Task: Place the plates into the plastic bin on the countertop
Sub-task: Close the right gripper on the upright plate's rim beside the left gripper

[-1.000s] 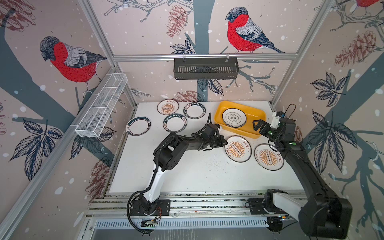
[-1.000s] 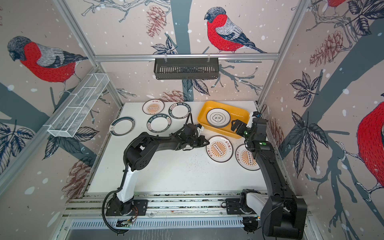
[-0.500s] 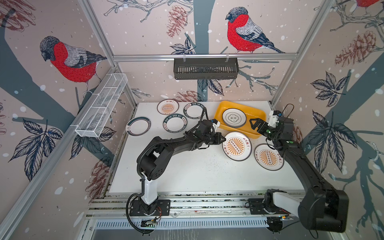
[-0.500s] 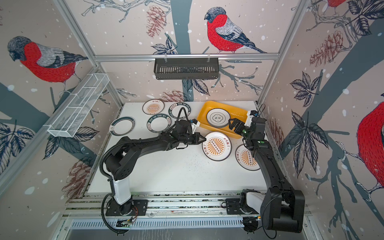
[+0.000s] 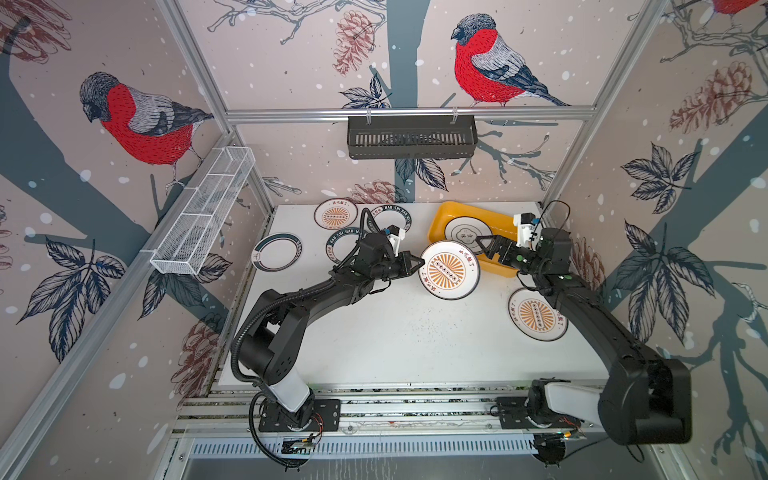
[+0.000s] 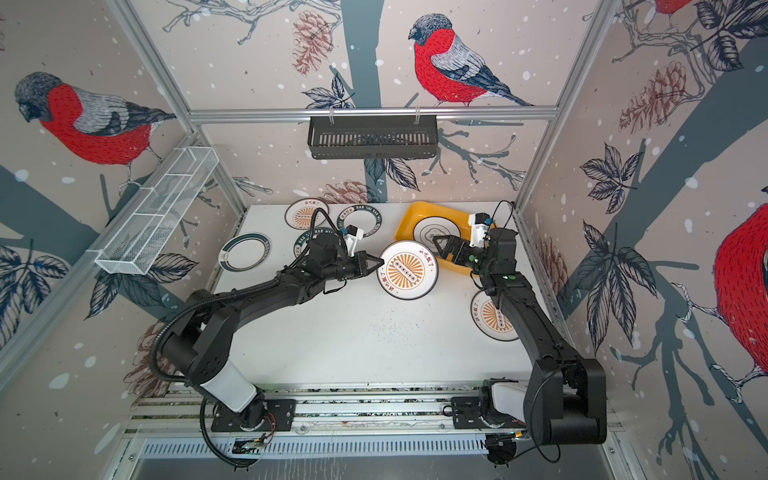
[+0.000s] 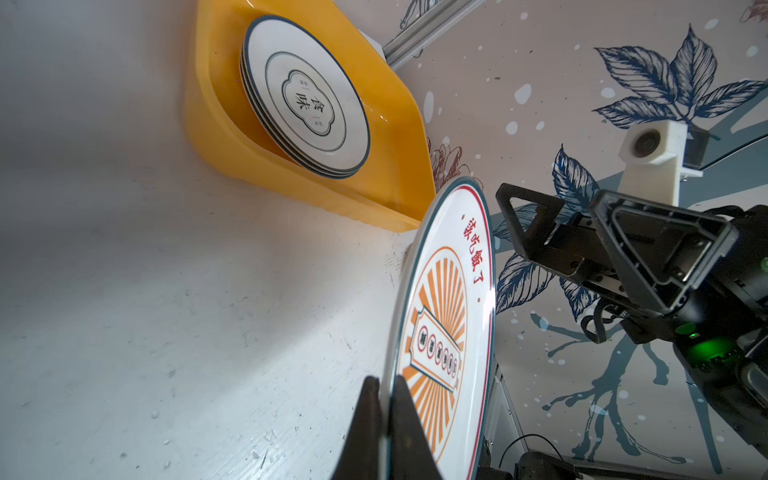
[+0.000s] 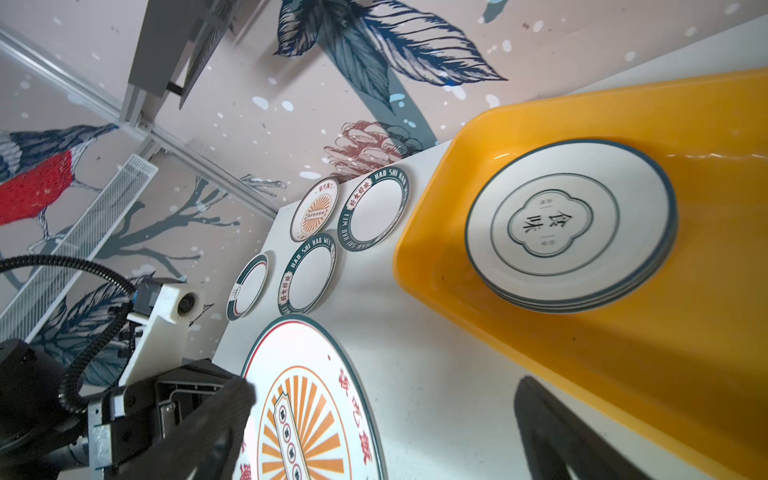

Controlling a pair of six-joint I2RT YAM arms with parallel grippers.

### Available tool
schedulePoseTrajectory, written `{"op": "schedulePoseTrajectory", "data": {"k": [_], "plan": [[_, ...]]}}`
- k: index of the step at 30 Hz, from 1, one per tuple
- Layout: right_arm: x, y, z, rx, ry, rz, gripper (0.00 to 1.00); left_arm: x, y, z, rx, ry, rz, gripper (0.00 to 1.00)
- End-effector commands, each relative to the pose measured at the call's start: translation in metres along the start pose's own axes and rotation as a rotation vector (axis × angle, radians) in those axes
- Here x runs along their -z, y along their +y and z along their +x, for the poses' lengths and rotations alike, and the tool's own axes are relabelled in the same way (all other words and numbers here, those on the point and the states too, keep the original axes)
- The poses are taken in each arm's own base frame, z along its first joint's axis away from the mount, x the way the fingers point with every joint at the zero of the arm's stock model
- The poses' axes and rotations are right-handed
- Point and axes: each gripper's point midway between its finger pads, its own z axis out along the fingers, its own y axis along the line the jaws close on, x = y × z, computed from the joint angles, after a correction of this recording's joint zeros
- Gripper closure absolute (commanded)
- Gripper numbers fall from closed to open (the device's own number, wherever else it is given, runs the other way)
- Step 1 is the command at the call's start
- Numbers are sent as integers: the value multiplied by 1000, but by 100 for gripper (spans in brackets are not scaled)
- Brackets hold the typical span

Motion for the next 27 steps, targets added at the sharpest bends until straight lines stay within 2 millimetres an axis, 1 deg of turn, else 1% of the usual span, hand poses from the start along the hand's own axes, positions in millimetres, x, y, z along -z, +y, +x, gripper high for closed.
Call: {"op": "schedulePoseTrajectory", "data": {"k": [1,4,6,11,13,15,20,24,27], "plan": [[-10,10,6,42,30,-39,1,15,-14,-18,-24,-74,57,100],[-16,15,13,39,61,-65,4,29,-11,-25,-23,-112,43,100],[-20,21,20,39,90,-95,8,37,-12,-30,-30,-137,39,100],[-29,35,33,58,147,-148,18,48,-14,-38,-43,-170,34,100],[-31,39,37,65,162,-159,23,50,-15,-39,-44,-174,34,100],[-32,42,40,72,173,-166,30,51,-14,-41,-43,-179,34,100],[-32,45,45,79,188,-171,41,53,-17,-45,-49,-189,43,100],[-35,43,49,72,199,-163,44,53,-17,-46,-48,-192,46,100],[-37,41,52,63,209,-162,51,53,-16,-46,-44,-195,49,100]]}}
